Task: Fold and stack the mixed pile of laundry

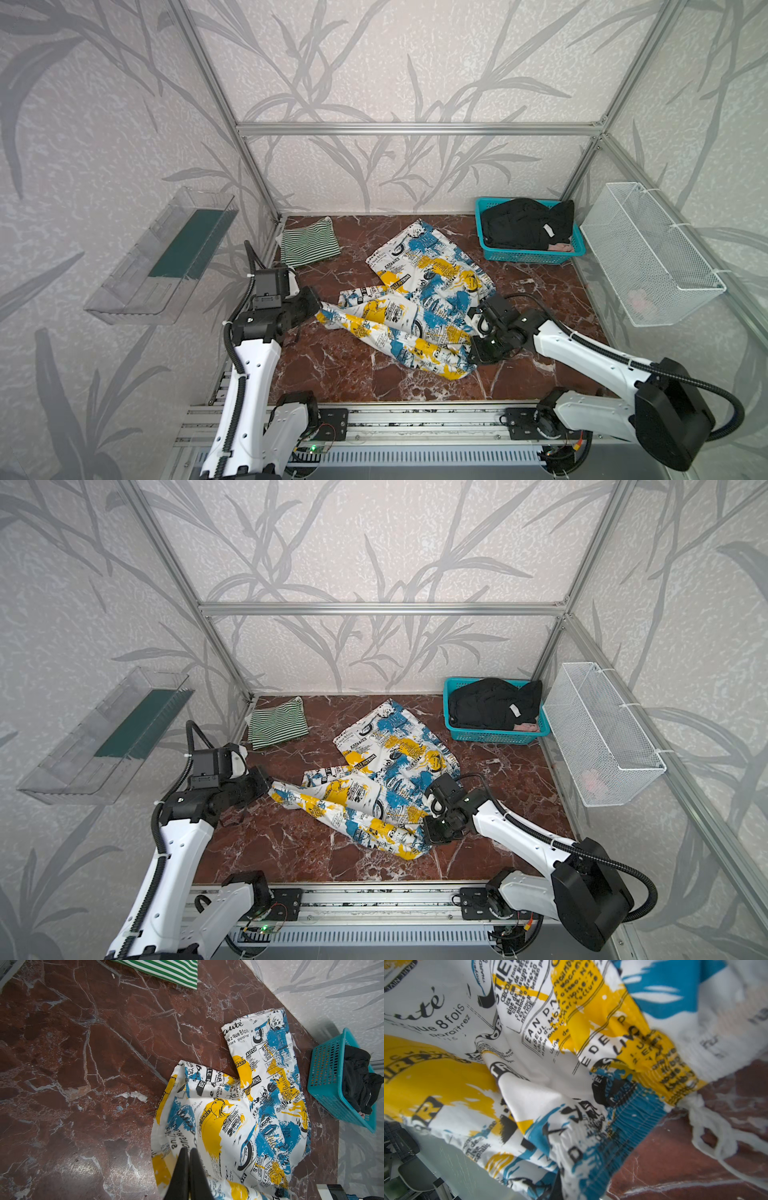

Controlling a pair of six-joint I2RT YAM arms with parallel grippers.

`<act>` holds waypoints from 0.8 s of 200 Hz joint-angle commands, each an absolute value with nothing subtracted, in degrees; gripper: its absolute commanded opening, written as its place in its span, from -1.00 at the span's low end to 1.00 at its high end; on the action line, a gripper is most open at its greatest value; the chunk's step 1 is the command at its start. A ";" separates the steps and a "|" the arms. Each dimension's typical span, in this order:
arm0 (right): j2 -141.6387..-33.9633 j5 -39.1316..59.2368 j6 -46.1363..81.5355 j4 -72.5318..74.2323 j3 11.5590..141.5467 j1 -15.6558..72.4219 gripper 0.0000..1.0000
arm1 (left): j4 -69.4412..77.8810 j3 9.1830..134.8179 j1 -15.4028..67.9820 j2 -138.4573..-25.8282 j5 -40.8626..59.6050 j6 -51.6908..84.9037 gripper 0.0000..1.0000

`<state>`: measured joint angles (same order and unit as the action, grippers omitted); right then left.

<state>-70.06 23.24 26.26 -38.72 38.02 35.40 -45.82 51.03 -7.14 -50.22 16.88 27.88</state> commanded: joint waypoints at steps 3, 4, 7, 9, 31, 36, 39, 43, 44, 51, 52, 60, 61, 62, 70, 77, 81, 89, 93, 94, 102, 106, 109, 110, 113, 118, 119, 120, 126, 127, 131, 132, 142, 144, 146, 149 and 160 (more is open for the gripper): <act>-71.00 25.74 24.94 -42.12 37.27 36.36 -0.89 | -47.56 50.65 -7.38 -47.41 13.26 27.37 -1.00; -71.01 25.75 24.91 -42.29 37.27 36.42 -0.89 | -47.64 50.73 -7.38 -47.30 13.09 27.40 -1.00; -70.97 25.69 24.73 -42.80 37.34 36.60 -0.89 | -48.03 50.78 -7.37 -46.89 12.63 27.40 -1.00; -70.94 25.67 24.60 -43.26 37.31 36.73 -0.89 | -48.24 50.80 -7.38 -46.68 12.34 27.37 -1.00; -70.08 24.19 24.57 -46.75 37.20 38.85 -0.89 | -49.83 50.65 -7.38 -42.73 9.51 27.98 -1.00; -69.77 24.00 24.97 -46.97 37.20 39.43 -0.89 | -50.03 50.62 -7.38 -41.84 9.05 28.25 -1.00; -69.60 23.93 25.26 -47.09 37.17 39.69 -0.89 | -50.20 50.61 -7.35 -41.24 8.87 28.44 -1.00; -69.41 23.95 25.57 -47.15 37.17 40.12 -0.89 | -50.40 50.62 -7.38 -40.45 8.58 28.62 -1.00; -69.38 23.93 25.62 -47.17 37.17 40.23 -0.89 | -50.47 50.62 -7.34 -40.27 8.51 28.68 -1.00; -69.09 23.88 26.37 -47.15 37.17 41.00 -0.89 | -50.70 50.53 -7.37 -38.93 8.15 28.82 -1.00; -69.04 23.90 26.45 -47.13 37.22 41.11 -0.89 | -50.79 50.54 -7.38 -38.76 8.07 28.87 -1.00; -68.91 23.62 27.07 -46.90 37.39 42.01 -0.89 | -51.22 50.38 -7.38 -37.32 7.45 29.15 -1.00; -68.91 23.54 27.16 -46.92 37.46 42.10 -0.89 | -51.28 50.33 -7.34 -37.12 7.37 29.21 -1.00; -68.91 23.50 27.20 -46.88 37.50 42.19 -0.89 | -51.30 50.34 -7.32 -37.02 7.29 29.28 -1.00; -69.04 23.26 27.55 -46.74 37.79 42.77 -0.89 | -51.82 50.15 -7.32 -35.94 6.76 29.61 -1.00; -69.35 22.88 27.60 -46.54 37.97 43.06 -0.88 | -52.15 49.97 -7.37 -35.45 6.70 29.95 -1.00; -69.53 22.45 27.67 -46.50 38.12 43.14 -0.88 | -52.41 49.81 -7.38 -35.41 6.92 30.23 -1.00; -69.90 20.93 27.92 -46.45 38.53 43.16 -0.87 | -52.87 49.42 -7.32 -35.90 8.01 30.80 -1.00; -70.02 20.11 28.09 -46.37 38.65 43.15 -0.87 | -53.11 49.15 -7.30 -36.43 8.81 31.24 -1.00; -69.99 19.94 28.11 -46.34 38.70 43.15 -0.87 | -53.14 49.05 -7.34 -36.63 9.11 31.35 -1.00; -70.05 18.82 28.49 -45.93 39.00 43.11 -0.86 | -53.59 48.29 -7.37 -38.28 10.98 32.80 -1.00; -70.05 18.40 28.67 -45.59 39.14 43.15 -0.85 | -53.61 47.65 -7.30 -39.30 12.34 33.59 -1.00; -70.05 17.99 28.80 -45.28 39.20 43.15 -0.85 | -53.43 47.12 -7.37 -40.09 13.69 34.21 -1.00; -70.05 17.87 28.90 -45.18 39.20 43.15 -0.85 | -53.39 46.85 -7.33 -40.30 14.10 34.33 -1.00; -70.13 17.56 29.13 -44.88 39.30 43.15 -0.84 | -53.02 46.12 -7.38 -41.16 15.65 34.91 -1.00; -70.13 17.01 29.49 -44.32 39.39 43.15 -0.84 | -52.18 44.61 -7.32 -42.36 18.03 36.06 -0.98; -70.14 16.90 29.60 -44.18 39.38 43.15 -0.84 | -52.06 44.32 -7.31 -42.58 18.51 36.27 -0.97; -70.18 16.84 29.70 -44.06 39.42 43.15 -0.84 | -51.96 44.05 -7.30 -42.91 18.92 36.50 -0.96; -70.43 16.21 30.05 -43.42 39.62 43.15 -0.83 | -51.45 42.57 -7.18 -44.22 20.91 37.97 -0.91; -70.50 16.15 30.14 -43.33 39.63 43.15 -0.83 | -51.48 42.29 -7.19 -44.39 21.27 38.14 -0.90; -70.77 15.62 30.37 -42.99 39.83 43.15 -0.83 | -51.15 41.37 -7.06 -45.13 21.94 39.00 -0.87; -70.85 15.50 30.43 -42.94 39.87 43.15 -0.83 | -51.02 41.08 -7.00 -45.33 22.05 39.23 -0.87; -71.67 14.75 30.88 -42.23 40.39 43.15 -0.83 | -49.32 38.29 -6.30 -46.14 22.66 41.43 -0.70; -71.88 14.63 30.97 -42.07 40.46 43.15 -0.83 | -49.15 37.85 -6.19 -46.25 22.56 41.85 -0.66; -72.00 14.47 31.01 -41.96 40.50 43.15 -0.83 | -49.03 37.50 -6.03 -46.35 22.25 42.26 -0.63; -72.33 14.42 31.09 -41.57 40.65 43.15 -0.84 | -48.92 36.98 -5.82 -46.35 21.72 42.89 -0.59; -73.22 14.34 31.35 -40.38 40.77 43.16 -0.83 | -47.49 35.19 -5.00 -46.02 19.34 44.83 -0.50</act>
<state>-71.46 17.15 29.61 -42.96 38.89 42.92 -48.71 38.13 -6.31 -47.00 18.50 38.13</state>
